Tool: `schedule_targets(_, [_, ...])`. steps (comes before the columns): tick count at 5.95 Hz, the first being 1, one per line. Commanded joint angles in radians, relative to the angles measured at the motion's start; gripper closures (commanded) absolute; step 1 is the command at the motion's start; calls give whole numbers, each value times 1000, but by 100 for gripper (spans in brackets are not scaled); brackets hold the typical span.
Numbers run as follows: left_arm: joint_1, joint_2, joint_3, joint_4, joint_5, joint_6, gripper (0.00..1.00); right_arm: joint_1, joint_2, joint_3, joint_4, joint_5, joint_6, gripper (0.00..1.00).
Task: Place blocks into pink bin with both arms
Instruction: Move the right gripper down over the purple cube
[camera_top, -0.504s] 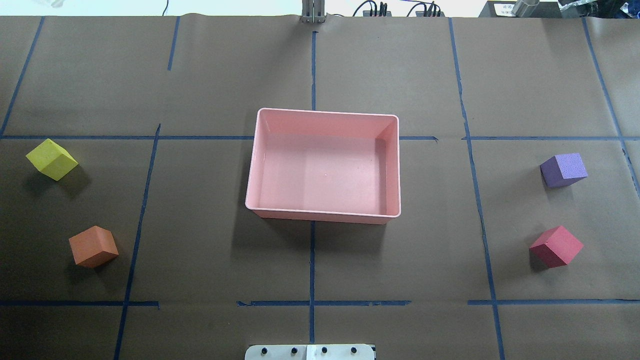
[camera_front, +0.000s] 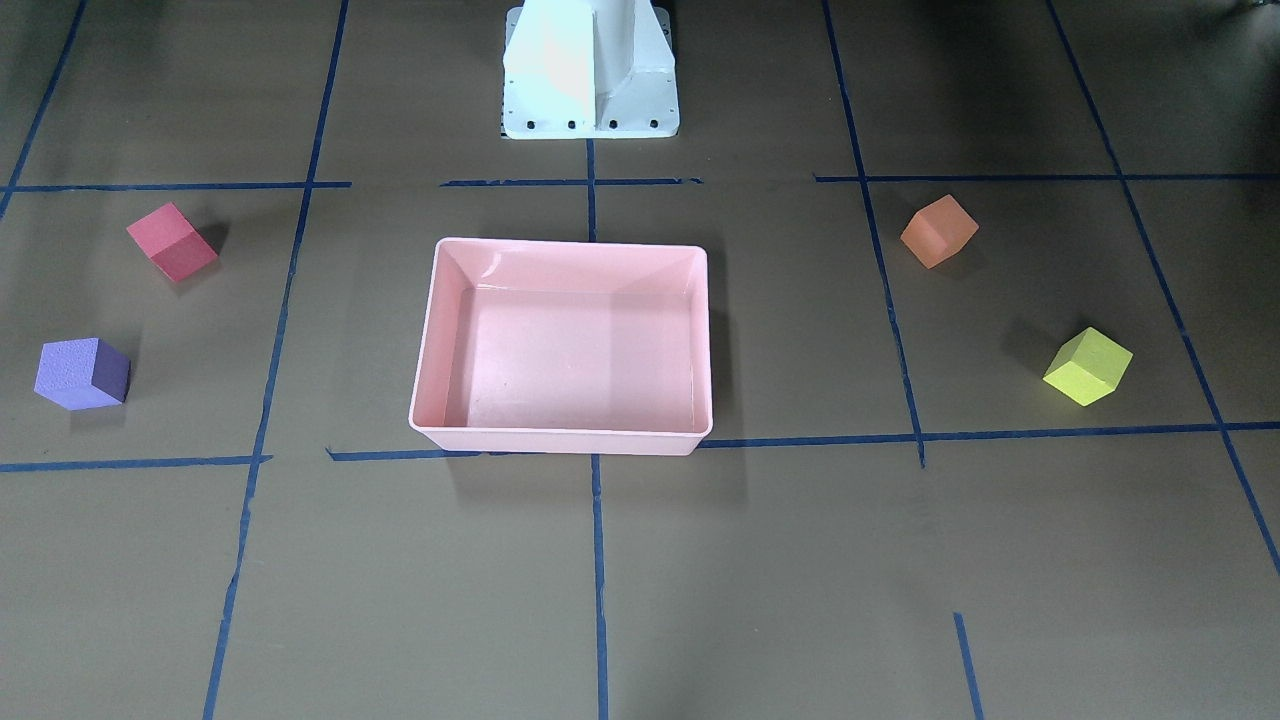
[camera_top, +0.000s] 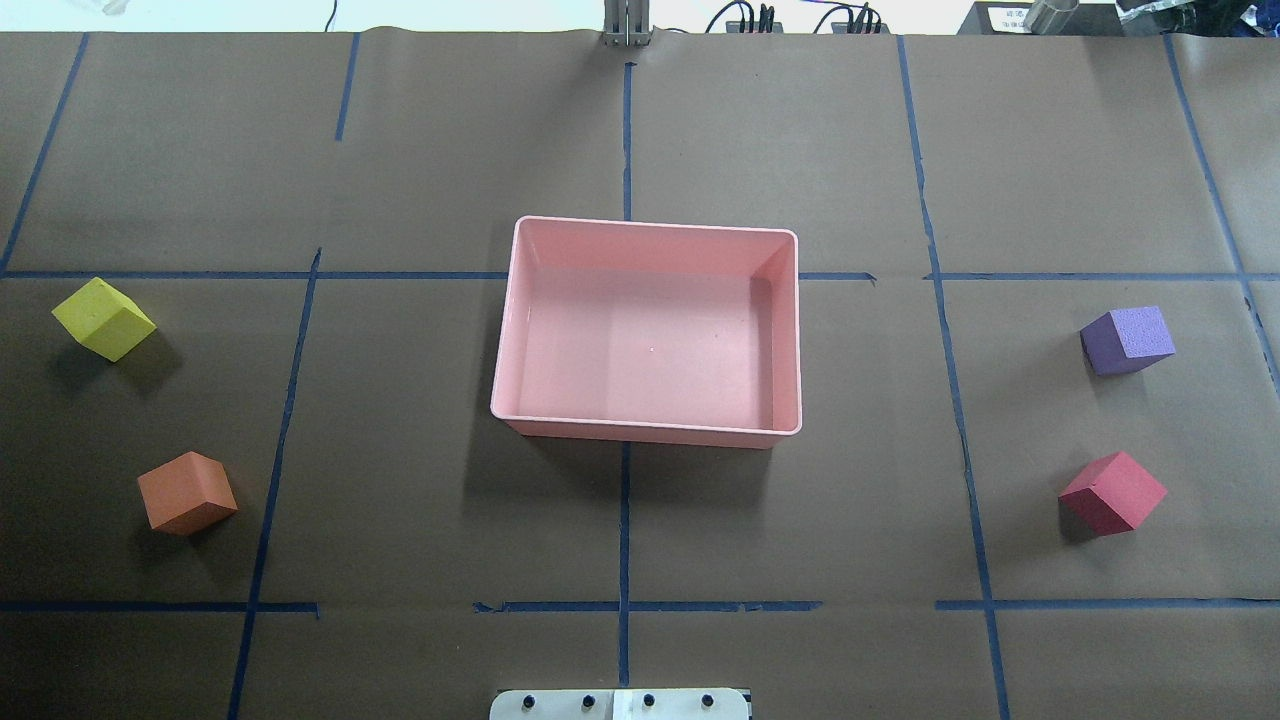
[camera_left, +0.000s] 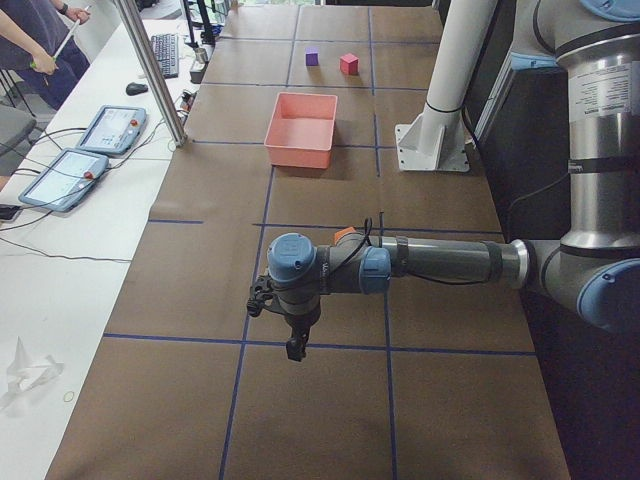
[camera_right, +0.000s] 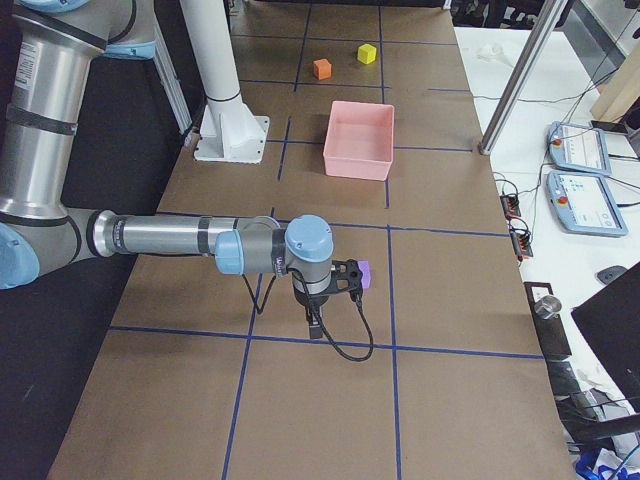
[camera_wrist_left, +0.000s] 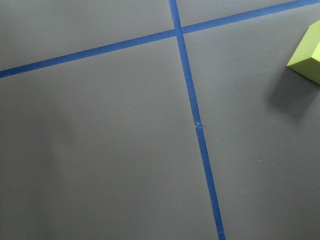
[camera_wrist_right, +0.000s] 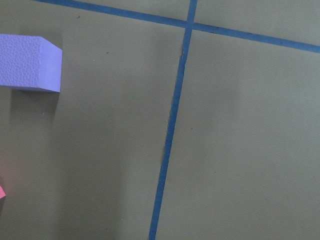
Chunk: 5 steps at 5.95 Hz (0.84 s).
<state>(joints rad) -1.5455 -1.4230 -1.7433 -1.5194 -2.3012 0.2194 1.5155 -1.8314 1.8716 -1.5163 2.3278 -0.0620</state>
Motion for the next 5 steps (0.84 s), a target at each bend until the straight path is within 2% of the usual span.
schedule_targets(1, [2,1,2,-5,-4,0,0,-64,126,-38,14,48,133,0])
schedule_targets(2, [2,1,2,-8,-6,0,0,-119,182,-96,100,51,240,0])
schedule_targets(3, [2,1,2,-10,-6,0,0,-206,190,-135,275,36,437,0])
schedule_targets(4, [2,1,2,-11,-6,0,0,-322,192,-158,377,-54,570,0])
schedule_targets(5, [1,1,1,-10,-6,2,0,-380,195,-179,404,-127,596,0])
